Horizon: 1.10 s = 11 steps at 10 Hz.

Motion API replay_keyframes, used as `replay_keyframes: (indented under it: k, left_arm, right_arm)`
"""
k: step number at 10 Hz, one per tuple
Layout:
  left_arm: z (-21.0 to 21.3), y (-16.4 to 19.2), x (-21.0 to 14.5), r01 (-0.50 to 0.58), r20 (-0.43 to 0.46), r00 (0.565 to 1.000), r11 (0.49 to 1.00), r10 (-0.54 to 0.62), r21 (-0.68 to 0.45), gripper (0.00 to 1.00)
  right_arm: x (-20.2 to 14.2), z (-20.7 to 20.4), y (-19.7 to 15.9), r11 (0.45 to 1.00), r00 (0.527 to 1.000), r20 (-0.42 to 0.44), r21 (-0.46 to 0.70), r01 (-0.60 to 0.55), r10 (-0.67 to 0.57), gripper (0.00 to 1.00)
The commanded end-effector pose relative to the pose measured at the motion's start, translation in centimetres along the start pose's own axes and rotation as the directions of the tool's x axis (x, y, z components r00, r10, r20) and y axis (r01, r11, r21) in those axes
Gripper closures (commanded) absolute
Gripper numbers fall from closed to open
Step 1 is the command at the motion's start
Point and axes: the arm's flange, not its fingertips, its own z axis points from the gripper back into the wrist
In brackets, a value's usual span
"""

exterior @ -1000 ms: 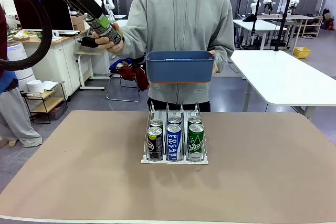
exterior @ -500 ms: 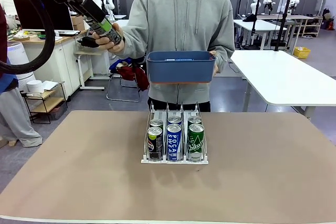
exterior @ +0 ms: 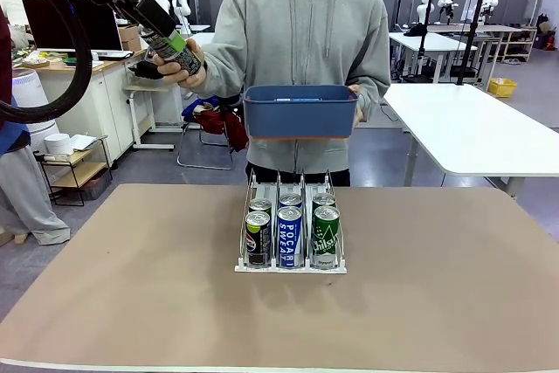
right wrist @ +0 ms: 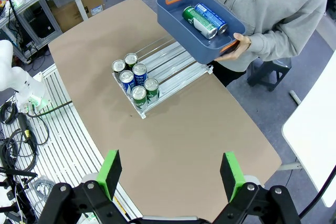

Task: Fill the beverage cans into the dispenser.
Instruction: Pick up the Pepsi coke handed by the human.

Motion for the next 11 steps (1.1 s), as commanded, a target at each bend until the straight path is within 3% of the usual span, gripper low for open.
replay_keyframes:
  k: [1, 2, 3, 5, 6, 7, 8, 11]
  left_arm:
    - [0.00, 0.00, 0.00, 0.000, 0.000, 1.000, 1.000, 0.000, 0.000, 0.56]
    - [0.14, 0.07, 0.00, 0.009, 0.004, 1.000, 1.000, -0.009, -0.007, 0.60]
    - [0.17, 0.13, 0.04, 0.005, 0.014, 1.000, 1.000, -0.005, -0.005, 1.00]
    - [0.19, 0.16, -0.06, -0.001, 0.022, 1.000, 1.000, 0.001, -0.005, 1.00]
    - [0.18, 0.16, -0.09, 0.000, 0.024, 1.000, 1.000, 0.001, -0.004, 0.87]
    - [0.14, 0.16, -0.08, -0.001, 0.027, 1.000, 1.000, 0.001, -0.005, 0.97]
    - [0.11, 0.21, -0.04, 0.001, 0.024, 1.000, 1.000, -0.001, -0.005, 1.00]
    - [0.16, 0.23, -0.33, 0.009, 0.023, 1.000, 1.000, -0.009, 0.002, 1.00]
  right_arm:
    - [-0.33, -0.34, 0.33, 1.000, 1.000, 0.020, 0.013, 0.001, -0.001, 0.00]
    - [-0.33, -0.34, 0.33, 1.000, 1.000, 0.020, 0.013, 0.001, -0.001, 0.00]
    - [-0.33, -0.34, 0.33, 1.000, 1.000, 0.020, 0.013, 0.001, -0.001, 0.00]
    - [-0.33, -0.34, 0.33, 1.000, 1.000, 0.020, 0.013, 0.001, -0.001, 0.00]
    - [-0.33, -0.34, 0.33, 1.000, 1.000, 0.020, 0.013, 0.001, -0.001, 0.00]
    - [-0.33, -0.34, 0.33, 1.000, 1.000, 0.020, 0.013, 0.001, -0.001, 0.00]
    - [-0.33, -0.34, 0.33, 1.000, 1.000, 0.020, 0.013, 0.001, -0.001, 0.00]
    - [-0.33, -0.34, 0.33, 1.000, 1.000, 0.020, 0.013, 0.001, -0.001, 0.00]
